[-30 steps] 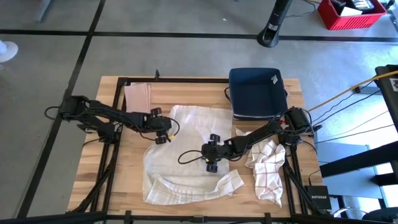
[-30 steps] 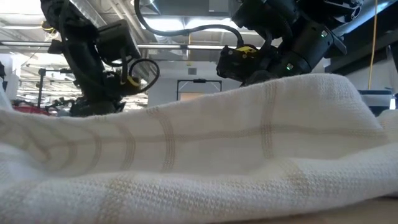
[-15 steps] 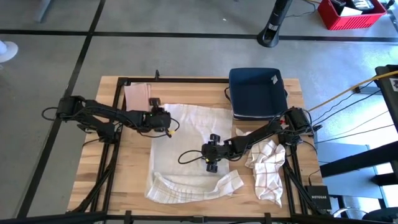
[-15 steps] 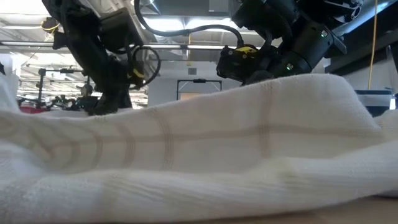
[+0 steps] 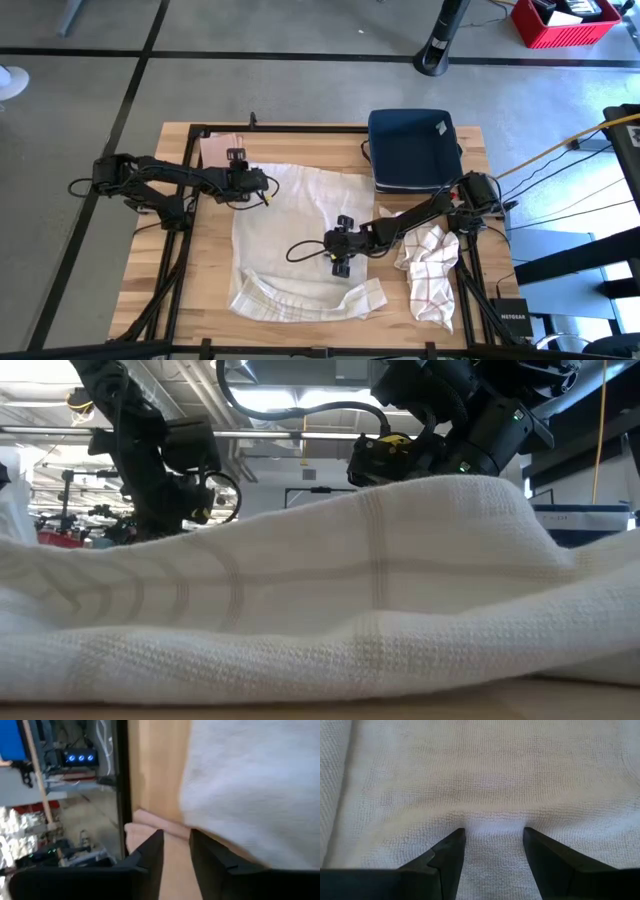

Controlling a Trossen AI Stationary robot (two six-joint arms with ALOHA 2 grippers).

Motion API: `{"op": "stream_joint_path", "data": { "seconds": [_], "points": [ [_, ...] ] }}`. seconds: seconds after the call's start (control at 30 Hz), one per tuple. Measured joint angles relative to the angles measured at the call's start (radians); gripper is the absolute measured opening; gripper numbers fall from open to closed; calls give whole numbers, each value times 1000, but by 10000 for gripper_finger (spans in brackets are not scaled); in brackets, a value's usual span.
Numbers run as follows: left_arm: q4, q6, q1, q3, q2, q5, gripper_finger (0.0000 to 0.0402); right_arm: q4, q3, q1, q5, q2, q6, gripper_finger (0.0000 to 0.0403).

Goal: Fold towel
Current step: Fold the white patterned towel

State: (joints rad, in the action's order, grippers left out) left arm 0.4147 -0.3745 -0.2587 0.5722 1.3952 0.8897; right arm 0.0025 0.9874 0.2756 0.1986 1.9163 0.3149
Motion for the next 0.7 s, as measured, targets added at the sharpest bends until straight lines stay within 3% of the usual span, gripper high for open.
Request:
{"op": "stream_joint_path", "data": {
  "seconds": [0.1, 0.23, 0.43, 0.53, 0.7],
  "points": [
    [68, 33, 6, 29, 0, 36, 119, 0, 0, 0, 0, 0, 0, 204],
    [208, 186, 44, 123, -21, 22, 144, 0, 0, 0, 0, 0, 2, 204],
    [205, 387, 115, 187, -180, -228, 148, 0, 0, 0, 0, 0, 3, 204],
    [138, 520, 109, 140, -236, -312, 144, 4, 0, 0, 0, 0, 5, 204],
    [105, 686, 103, -16, -214, -440, 141, 6, 0, 0, 0, 0, 21, 204]
  ]
}}
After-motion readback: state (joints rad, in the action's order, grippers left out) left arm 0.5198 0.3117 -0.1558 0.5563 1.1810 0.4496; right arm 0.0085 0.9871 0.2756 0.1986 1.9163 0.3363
